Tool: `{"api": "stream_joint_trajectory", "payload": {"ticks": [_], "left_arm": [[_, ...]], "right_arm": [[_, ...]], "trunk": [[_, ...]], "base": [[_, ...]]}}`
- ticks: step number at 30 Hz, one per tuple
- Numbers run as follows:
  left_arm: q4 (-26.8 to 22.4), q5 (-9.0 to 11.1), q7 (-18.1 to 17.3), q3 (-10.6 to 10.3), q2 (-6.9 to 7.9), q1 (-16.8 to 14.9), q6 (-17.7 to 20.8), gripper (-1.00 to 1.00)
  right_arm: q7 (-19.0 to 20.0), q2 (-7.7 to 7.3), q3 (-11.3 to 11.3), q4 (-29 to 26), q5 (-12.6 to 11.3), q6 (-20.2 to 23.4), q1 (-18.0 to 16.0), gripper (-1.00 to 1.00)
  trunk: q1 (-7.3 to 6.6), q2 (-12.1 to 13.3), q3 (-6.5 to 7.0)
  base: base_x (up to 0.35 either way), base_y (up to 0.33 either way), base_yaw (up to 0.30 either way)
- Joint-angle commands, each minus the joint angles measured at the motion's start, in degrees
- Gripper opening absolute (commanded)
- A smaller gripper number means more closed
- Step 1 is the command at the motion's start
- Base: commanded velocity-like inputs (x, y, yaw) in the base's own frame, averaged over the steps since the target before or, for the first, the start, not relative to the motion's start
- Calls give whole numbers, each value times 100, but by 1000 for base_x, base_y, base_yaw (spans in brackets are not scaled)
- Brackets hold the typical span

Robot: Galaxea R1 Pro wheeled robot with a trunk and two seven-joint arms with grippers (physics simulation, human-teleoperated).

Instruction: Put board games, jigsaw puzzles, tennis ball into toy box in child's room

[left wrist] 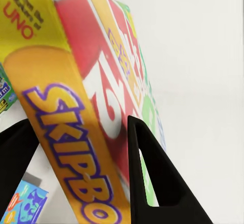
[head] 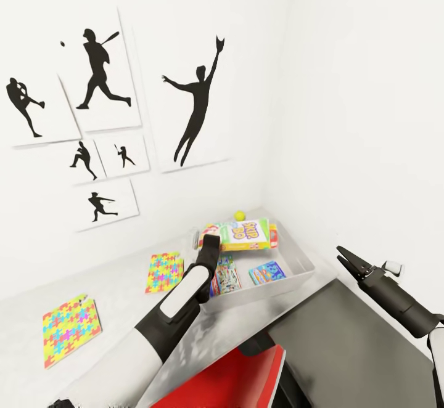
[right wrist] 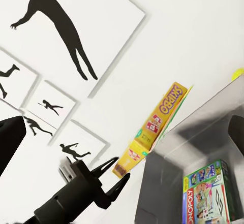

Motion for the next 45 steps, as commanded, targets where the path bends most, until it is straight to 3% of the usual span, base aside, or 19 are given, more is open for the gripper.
{"api": "stream_joint_trajectory", "payload": {"ticks": [1,12,24,45], "left_arm": [[-2,33,22,-5,0,-40,-28,-100],[93,51,106,23,0,-350,35,-100],[470,108,536,50,0,-620,29,-100],[555,199,737,57,0,-662,-23,-100]], "right_arm": [[14,0,-7,0,-4,31,-5,100],[13,-1,-7,0,-5,32,-6,100],[9,-1,-7,0,27,111,-8,100],[4,-1,-7,0,30,147,-7,100]], "trunk": [[3,-13,-22],[3,-13,-126],[3,-13,-239],[3,-13,-437]], "base": [[0,0,0],[0,0,0],[0,0,0],[0,0,0]]}}
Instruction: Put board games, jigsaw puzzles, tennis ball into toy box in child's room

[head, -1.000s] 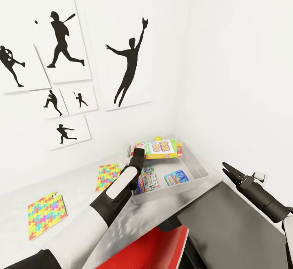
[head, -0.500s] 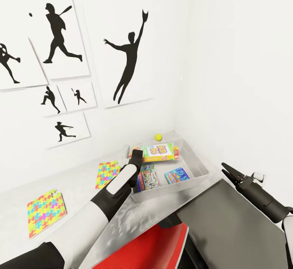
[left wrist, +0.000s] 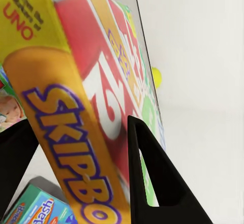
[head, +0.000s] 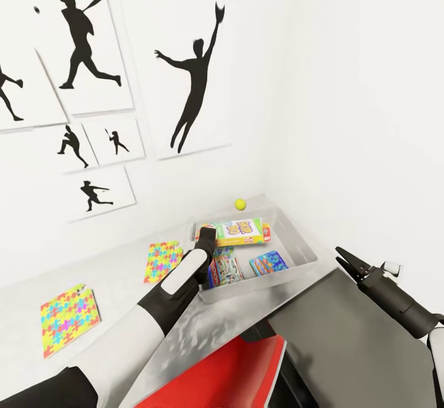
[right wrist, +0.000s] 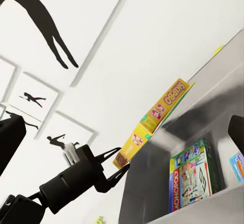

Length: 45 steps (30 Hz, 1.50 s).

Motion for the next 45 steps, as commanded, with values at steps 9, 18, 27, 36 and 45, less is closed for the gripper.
{"api": "stream_joint_trajectory", "payload": {"ticks": [9,18,27,36,45], "left_arm": [[-62,19,13,-24,0,-13,10,-100],[-124,16,4,-36,0,-16,-8,-100],[-181,5,6,-36,0,-16,-14,-100],[-358,15,13,-36,0,-21,-21,-100],[-559,11,71,-36,0,-176,-31,-100]], "right_arm": [[16,0,-7,-1,-1,29,-7,100],[16,0,-7,-1,0,29,-4,100],[16,0,2,-1,-1,28,-3,100],[16,0,2,-1,-1,28,-2,100],[24,0,-6,-1,-7,29,-4,100]], "trunk": [[3,-12,-97],[3,-12,-181],[3,-12,-266],[3,-12,-351],[3,-12,-436]], "base": [[0,0,0],[0,0,0],[0,0,0],[0,0,0],[0,0,0]]}}
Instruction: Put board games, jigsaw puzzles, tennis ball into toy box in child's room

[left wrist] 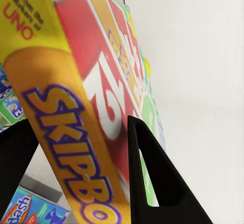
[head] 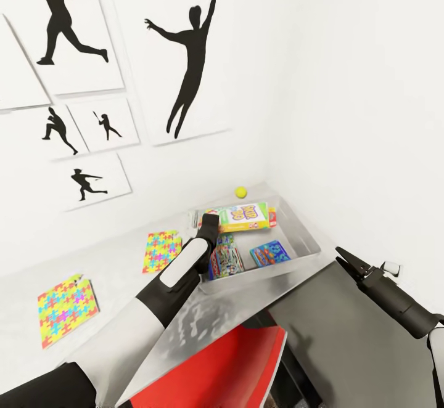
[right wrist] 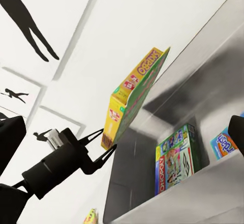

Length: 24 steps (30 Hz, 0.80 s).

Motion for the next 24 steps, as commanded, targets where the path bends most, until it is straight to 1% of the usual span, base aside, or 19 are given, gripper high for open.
{"api": "stream_joint_trajectory", "payload": {"ticks": [1,14,16,19,24], "left_arm": [[-5,19,13,-8,0,-8,-30,-100],[-2,23,16,-8,0,-14,-31,-100],[-2,27,16,-8,0,-14,-31,-100],[-5,33,15,-8,0,-14,-25,-100],[-10,31,15,-8,0,-14,-29,-100]], "right_arm": [[16,0,-7,-1,-1,29,-5,100],[20,0,-9,-1,-8,27,-7,100],[25,0,-23,-1,-14,20,-5,100],[39,0,-110,1,3,1,-4,100],[44,0,-128,7,7,-6,-3,100]], "trunk": [[3,-12,-20],[3,-12,-138],[3,-12,-146],[3,-12,-150],[3,-12,-150]], "base": [[0,0,0],[0,0,0],[0,0,0],[0,0,0],[0,0,0]]}}
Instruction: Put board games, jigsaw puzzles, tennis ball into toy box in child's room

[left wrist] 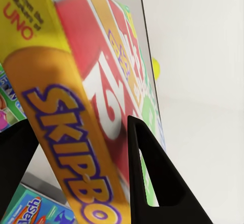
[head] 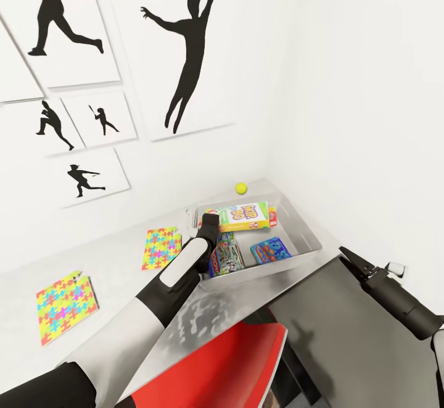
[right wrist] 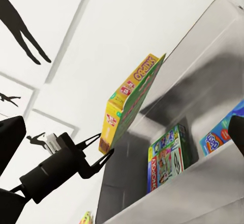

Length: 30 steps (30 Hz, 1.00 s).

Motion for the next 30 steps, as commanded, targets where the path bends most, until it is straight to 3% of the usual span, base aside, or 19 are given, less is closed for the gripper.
{"api": "stream_joint_trajectory", "payload": {"ticks": [1,30], "left_arm": [[-4,19,13,-8,0,-6,-34,-100],[-179,-36,320,0,0,-6,-172,-100]], "right_arm": [[14,0,-8,0,-1,28,-5,100],[21,0,-10,1,-2,19,-5,100]], "trunk": [[3,-11,-10],[3,-11,-10]], "base": [[0,0,0],[0,0,0]]}}
